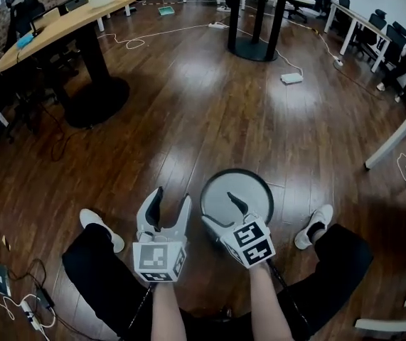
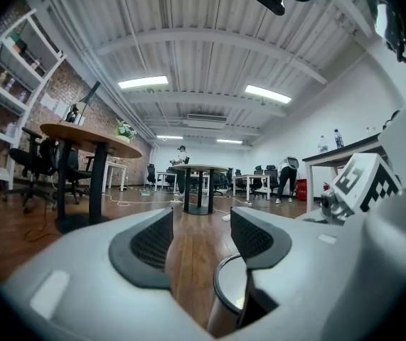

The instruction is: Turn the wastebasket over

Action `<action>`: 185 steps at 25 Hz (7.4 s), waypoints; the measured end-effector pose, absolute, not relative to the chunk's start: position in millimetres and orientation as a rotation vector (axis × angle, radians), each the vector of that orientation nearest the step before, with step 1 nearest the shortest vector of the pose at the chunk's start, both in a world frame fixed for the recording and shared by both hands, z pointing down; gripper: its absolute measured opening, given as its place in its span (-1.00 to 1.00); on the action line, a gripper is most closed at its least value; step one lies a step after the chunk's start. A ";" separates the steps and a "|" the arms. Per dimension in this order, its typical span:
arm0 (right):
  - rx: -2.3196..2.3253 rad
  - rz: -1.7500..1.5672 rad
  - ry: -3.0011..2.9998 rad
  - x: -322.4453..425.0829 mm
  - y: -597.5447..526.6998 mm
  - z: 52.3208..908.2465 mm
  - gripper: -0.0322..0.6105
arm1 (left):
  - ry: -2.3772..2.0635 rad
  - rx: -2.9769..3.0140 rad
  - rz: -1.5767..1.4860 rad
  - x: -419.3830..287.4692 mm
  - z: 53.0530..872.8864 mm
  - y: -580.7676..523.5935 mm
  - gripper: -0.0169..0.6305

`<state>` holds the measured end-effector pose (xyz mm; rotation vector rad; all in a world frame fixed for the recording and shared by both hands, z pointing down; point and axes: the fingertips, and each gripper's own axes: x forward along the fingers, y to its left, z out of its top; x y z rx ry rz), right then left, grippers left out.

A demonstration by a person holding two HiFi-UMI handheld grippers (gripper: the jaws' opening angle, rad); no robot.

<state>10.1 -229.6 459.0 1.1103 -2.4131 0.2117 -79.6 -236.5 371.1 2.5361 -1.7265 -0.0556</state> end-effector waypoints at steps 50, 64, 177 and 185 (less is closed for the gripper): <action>1.383 0.719 -2.558 100.0 -275.3 502.1 -0.78 | -1.771 2.362 0.081 -118.3 433.6 -230.3 -0.13; 1.723 1.034 -2.246 227.5 -248.8 606.3 -0.79 | -1.683 2.396 0.193 -83.3 457.4 -240.2 -0.13; 1.922 0.124 -2.569 185.6 -30.6 393.1 0.04 | -1.510 2.690 -0.092 30.9 359.0 -47.9 -0.19; 1.924 -0.071 -2.520 183.3 101.6 348.4 0.43 | -1.620 2.665 -0.099 25.0 357.9 89.3 0.25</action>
